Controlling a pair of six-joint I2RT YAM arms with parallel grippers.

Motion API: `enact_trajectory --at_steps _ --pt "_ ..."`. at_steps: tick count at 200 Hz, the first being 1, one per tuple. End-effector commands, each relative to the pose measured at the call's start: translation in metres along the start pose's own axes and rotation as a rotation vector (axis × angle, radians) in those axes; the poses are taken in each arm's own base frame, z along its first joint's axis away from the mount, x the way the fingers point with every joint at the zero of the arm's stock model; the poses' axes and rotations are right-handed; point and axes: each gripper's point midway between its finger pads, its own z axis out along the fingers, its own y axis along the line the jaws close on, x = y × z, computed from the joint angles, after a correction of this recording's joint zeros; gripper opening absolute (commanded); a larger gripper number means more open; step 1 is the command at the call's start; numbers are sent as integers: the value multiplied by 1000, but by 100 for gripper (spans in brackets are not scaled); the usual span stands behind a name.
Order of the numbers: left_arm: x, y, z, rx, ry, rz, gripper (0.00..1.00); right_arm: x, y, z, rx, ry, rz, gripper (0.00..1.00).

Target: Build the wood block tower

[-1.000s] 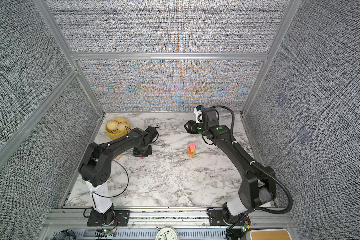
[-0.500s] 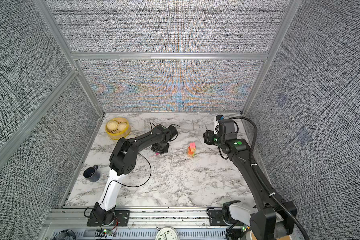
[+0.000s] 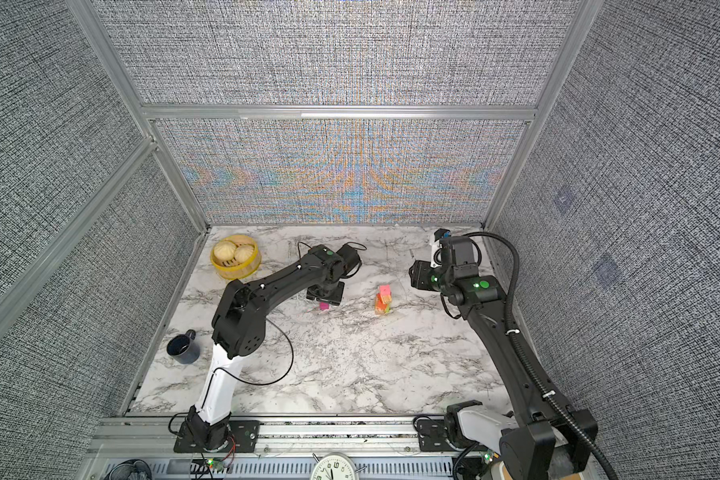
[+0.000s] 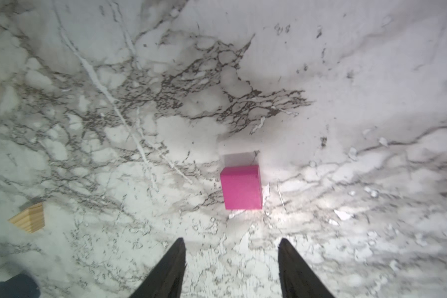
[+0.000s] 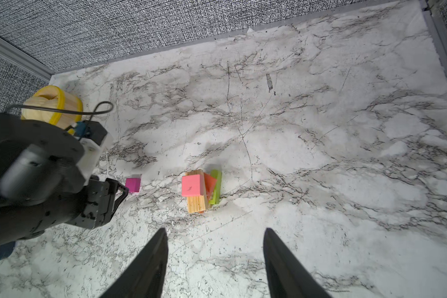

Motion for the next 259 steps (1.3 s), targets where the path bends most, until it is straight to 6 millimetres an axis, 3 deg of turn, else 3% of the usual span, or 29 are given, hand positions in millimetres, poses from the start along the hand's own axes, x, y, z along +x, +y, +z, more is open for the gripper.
enact_trajectory --at_steps 1,20,24,49,109,149,194,259 --pt "-1 5 -20 45 -53 -24 67 4 11 2 -28 49 -44 62" --pt "5 13 -28 94 -73 -52 72 3 24 8 -27 74 -79 62" --pt "5 17 -37 113 -92 -64 73 2 26 9 -22 74 -86 62" --pt "17 35 -42 155 -112 -118 80 -1 39 20 28 84 -96 64" --pt "54 74 -26 174 -109 -221 92 9 97 68 22 112 -143 64" --pt "77 96 -7 213 -101 -296 99 35 144 109 14 205 -212 64" --pt "99 122 5 207 -119 -378 100 71 181 154 12 312 -239 63" --pt "121 135 23 232 -114 -431 99 120 205 201 21 433 -253 58"
